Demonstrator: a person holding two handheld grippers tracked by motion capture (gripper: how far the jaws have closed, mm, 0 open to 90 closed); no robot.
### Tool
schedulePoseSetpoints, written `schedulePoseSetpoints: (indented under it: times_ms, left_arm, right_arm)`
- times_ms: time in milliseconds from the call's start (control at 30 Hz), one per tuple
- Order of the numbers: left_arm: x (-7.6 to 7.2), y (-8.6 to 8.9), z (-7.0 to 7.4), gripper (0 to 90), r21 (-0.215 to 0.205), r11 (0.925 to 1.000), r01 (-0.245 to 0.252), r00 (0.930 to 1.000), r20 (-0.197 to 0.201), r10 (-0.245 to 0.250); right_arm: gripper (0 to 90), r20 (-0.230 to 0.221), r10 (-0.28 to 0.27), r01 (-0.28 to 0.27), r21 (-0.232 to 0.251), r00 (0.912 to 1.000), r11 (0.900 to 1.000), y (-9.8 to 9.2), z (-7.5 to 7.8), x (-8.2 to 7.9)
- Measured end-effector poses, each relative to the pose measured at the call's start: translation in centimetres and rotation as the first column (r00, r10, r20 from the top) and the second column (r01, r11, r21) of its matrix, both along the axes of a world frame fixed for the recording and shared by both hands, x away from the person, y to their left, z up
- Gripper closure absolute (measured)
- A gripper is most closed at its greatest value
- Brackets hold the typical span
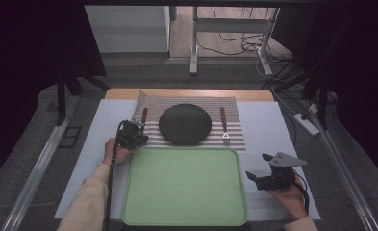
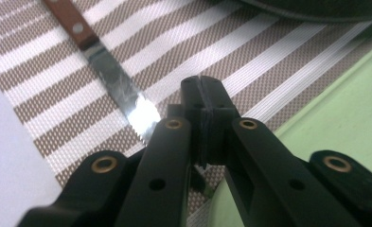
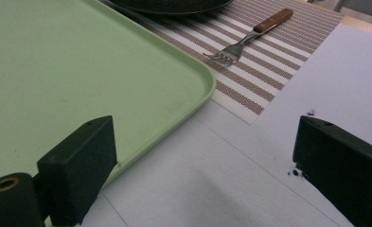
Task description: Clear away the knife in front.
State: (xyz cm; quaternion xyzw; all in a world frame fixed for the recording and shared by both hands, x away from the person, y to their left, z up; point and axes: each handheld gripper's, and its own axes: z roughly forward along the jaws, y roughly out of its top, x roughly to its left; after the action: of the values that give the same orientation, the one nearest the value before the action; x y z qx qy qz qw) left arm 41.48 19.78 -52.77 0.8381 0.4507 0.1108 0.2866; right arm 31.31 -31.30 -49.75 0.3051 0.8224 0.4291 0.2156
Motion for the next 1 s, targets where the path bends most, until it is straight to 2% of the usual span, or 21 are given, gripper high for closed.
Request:
schedulePoseSetpoints:
  times_ms: [100,400,700,1000]
  left_arm:
    - [0.0,0.1,-0.2,88.7,0.013,0.9999,0.0,1.0,-0.004,0.0]
    - [-0.2,0.8,-0.2,88.6,0.015,0.9998,-0.012,0.9999,-0.005,0.012]
    - [-0.5,2.5,-0.3,88.6,0.006,0.9993,-0.038,0.9992,-0.012,0.038]
    - [-0.7,4.7,-0.5,88.6,0.001,0.996,-0.089,0.996,-0.007,0.089]
  right_arm:
    - [7.2,0.001,0.001,-0.001,-0.002,1.0,1.0,0.0,0.0,0.0]
    - [7.2,0.006,0.001,-0.001,0.001,1.0,1.0,0.0,0.1,-0.1]
    - [7.2,0.002,0.001,-0.001,-0.006,1.0,1.0,0.0,0.1,-0.1]
    - [7.2,0.004,0.004,-0.004,-0.003,1.0,1.0,0.0,0.1,-0.1]
